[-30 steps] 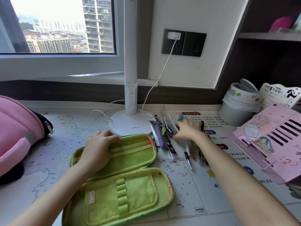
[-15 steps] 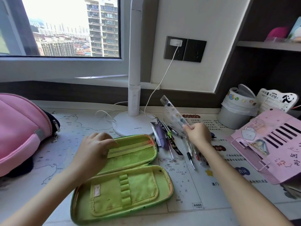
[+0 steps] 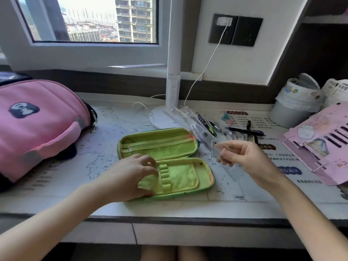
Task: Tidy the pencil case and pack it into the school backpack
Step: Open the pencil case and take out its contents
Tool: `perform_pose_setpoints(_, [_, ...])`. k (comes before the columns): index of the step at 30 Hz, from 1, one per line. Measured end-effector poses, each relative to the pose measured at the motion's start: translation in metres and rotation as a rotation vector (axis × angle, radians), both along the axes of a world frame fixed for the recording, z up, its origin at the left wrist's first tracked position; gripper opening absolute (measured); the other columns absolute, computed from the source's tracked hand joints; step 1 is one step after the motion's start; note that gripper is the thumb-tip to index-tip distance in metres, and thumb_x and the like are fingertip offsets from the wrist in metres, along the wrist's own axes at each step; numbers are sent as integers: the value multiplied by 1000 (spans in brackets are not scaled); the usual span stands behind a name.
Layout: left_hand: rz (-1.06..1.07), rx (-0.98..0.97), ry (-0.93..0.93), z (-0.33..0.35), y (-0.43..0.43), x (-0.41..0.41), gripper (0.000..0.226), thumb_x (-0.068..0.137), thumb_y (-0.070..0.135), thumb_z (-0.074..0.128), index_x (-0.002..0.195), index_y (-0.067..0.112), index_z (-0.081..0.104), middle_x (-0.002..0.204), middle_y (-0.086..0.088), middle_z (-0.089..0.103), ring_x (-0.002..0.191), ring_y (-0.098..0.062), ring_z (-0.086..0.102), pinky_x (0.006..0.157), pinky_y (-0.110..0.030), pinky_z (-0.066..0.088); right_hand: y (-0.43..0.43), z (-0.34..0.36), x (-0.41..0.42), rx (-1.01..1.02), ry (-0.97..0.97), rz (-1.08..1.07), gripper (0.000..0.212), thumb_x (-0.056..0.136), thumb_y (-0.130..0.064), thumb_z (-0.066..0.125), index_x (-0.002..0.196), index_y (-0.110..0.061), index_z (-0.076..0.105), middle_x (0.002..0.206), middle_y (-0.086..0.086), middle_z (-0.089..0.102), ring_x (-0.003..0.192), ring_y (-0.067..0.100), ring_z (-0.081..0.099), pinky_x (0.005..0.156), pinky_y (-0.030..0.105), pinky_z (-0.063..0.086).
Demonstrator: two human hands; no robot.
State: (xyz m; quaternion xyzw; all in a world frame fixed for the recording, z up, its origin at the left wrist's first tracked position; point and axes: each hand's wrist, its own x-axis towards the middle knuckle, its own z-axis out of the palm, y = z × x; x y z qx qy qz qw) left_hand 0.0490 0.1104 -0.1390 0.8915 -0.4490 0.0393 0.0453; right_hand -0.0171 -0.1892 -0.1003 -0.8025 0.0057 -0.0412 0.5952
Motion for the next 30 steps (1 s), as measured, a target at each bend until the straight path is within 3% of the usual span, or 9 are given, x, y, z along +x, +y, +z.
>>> perform_pose_setpoints(3, [-9, 175, 35, 6, -4, 3, 47, 79, 47, 59, 119, 22, 57, 135, 6, 48, 112, -22, 51, 92, -34, 45, 14, -1, -14, -5, -41, 68, 26, 83, 3, 60, 100, -16, 66, 78, 6, 74, 74, 11, 69, 67, 14, 52])
perform_pose_setpoints(7, [-129, 255, -33, 7, -6, 6, 40, 81, 39, 57, 105, 8, 61, 116, -7, 58, 90, -33, 59, 78, -39, 51, 25, -6, -22, 44, -76, 78, 27, 83, 4, 58, 99, -16, 64, 76, 4, 74, 74, 11, 69, 70, 14, 52])
perform_pose_setpoints(14, [-13, 503, 61, 8, -11, 26, 60, 76, 53, 61, 120, 13, 52, 124, -14, 58, 101, -32, 55, 85, -42, 48, 28, -18, -23, 70, -71, 20, 22, 85, 3, 59, 102, -12, 59, 77, 9, 73, 78, 15, 70, 73, 17, 53])
perform_pose_setpoints(18, [-19, 494, 30, 9, -13, 21, 56, 75, 48, 63, 112, 7, 54, 121, -18, 59, 98, -34, 55, 83, -42, 49, 30, -23, -23, 90, -63, 13, 20, 84, 1, 60, 100, -11, 59, 77, 8, 74, 78, 15, 70, 75, 19, 54])
perform_pose_setpoints(21, [-66, 474, 18, 5, -10, 19, 50, 77, 45, 55, 102, 2, 59, 113, -19, 60, 91, -34, 57, 80, -42, 50, 33, -26, -24, 143, -62, 7, 19, 84, 3, 59, 97, -10, 59, 72, 7, 73, 72, 11, 68, 66, 14, 52])
perform_pose_setpoints(24, [-77, 322, 86, 2, -1, 19, 51, 75, 46, 33, 96, 7, 58, 99, -14, 64, 85, -32, 60, 75, -40, 52, 36, -30, -26, 212, -66, 5, 18, 82, 1, 60, 96, -9, 59, 71, 8, 73, 68, 12, 67, 63, 15, 51])
perform_pose_setpoints(27, [36, -16, 202, 3, 12, 16, 25, 87, 31, 42, 91, 9, 50, 81, -12, 60, 70, -30, 53, 63, -39, 47, 33, -30, -29, 269, -84, 2, 22, 73, -8, 63, 95, -8, 60, 72, 8, 73, 70, 14, 69, 67, 16, 53])
perform_pose_setpoints(30, [175, -464, 350, 0, 18, 10, 20, 91, 32, 49, 89, 13, 52, 76, -5, 57, 67, -21, 51, 63, -34, 43, 26, -22, -31, 199, -115, 18, 20, 71, -12, 65, 91, -12, 64, 73, 6, 73, 76, 16, 70, 72, 16, 53])
